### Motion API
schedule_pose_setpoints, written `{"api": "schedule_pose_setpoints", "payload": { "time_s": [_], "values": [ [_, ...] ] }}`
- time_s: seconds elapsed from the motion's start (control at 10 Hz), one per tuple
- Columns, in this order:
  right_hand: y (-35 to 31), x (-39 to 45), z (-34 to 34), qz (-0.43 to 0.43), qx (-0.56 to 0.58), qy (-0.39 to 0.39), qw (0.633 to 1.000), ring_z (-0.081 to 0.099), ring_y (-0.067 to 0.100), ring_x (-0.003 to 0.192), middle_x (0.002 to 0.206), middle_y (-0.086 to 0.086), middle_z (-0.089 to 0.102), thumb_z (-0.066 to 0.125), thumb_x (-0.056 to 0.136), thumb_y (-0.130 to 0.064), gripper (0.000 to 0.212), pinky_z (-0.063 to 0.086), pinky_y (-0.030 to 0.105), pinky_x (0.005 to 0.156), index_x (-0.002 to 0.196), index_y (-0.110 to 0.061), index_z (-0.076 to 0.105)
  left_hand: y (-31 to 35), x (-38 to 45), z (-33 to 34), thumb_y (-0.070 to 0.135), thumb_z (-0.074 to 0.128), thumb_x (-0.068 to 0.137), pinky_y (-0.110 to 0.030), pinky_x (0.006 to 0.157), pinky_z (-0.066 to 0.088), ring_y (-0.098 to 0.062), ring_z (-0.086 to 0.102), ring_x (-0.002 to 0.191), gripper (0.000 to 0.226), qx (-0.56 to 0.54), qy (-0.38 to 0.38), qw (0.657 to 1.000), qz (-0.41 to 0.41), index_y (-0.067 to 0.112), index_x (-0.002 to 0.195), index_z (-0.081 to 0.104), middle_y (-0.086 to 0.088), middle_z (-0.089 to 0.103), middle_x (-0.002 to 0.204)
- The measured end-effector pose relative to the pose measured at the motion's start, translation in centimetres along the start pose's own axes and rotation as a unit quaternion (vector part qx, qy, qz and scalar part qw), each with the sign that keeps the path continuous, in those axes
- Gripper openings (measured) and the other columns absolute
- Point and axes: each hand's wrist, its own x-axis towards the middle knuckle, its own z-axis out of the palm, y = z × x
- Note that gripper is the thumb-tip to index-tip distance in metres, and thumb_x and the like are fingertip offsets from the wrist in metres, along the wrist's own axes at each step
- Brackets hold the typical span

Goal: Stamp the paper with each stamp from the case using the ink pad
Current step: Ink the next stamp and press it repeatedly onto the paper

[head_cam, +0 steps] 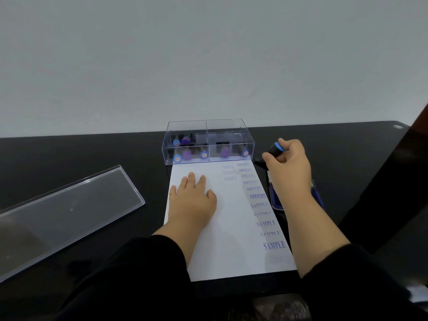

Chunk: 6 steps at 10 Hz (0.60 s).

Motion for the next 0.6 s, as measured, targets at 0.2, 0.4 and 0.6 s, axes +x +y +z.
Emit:
{"api": "schedule_pose_setpoints", "payload": {
  "time_s": [0.2,0.4,0.6],
  "values": [
    [0.0,-1.0,-2.1,0.007,-0.033,0.020,0.999,0.053,0.002,0.067,0.079,-0.008,0.058,0.062,0.089,-0.018,0.030,0.037,0.015,0.056,0.116,-0.026,0.050,0.0,0.1,-0.2,0.036,0.015,0.101,-0.041,0.117,-0.003,-0.018,-0.005,0.147,0.055,0.012,-0.012,1.000,0.000,0.023,0.153,0.003,-0.002,-0.007,0.160],
    [0.8,-1.9,-4.2,-0.012,-0.119,0.027,0.992,0.054,0.003,0.071,0.080,-0.012,0.055,0.060,0.091,-0.019,0.027,0.037,0.014,0.055,0.116,-0.025,0.051,-0.1,0.0,-0.3,0.036,0.015,0.101,-0.041,0.117,-0.003,-0.018,-0.005,0.147,0.055,0.017,-0.016,1.000,0.002,0.023,0.153,0.002,-0.002,-0.008,0.160],
    [2.3,-2.5,-4.6,-0.017,-0.207,0.020,0.978,0.053,0.014,0.074,0.083,-0.009,0.055,0.058,0.092,-0.019,0.024,0.038,0.024,0.056,0.115,-0.024,0.054,-0.2,0.1,-0.3,0.035,0.016,0.101,-0.041,0.117,-0.002,-0.018,-0.005,0.147,0.055,0.015,-0.015,1.000,0.004,0.023,0.153,0.003,-0.002,-0.008,0.160]
  ]
}}
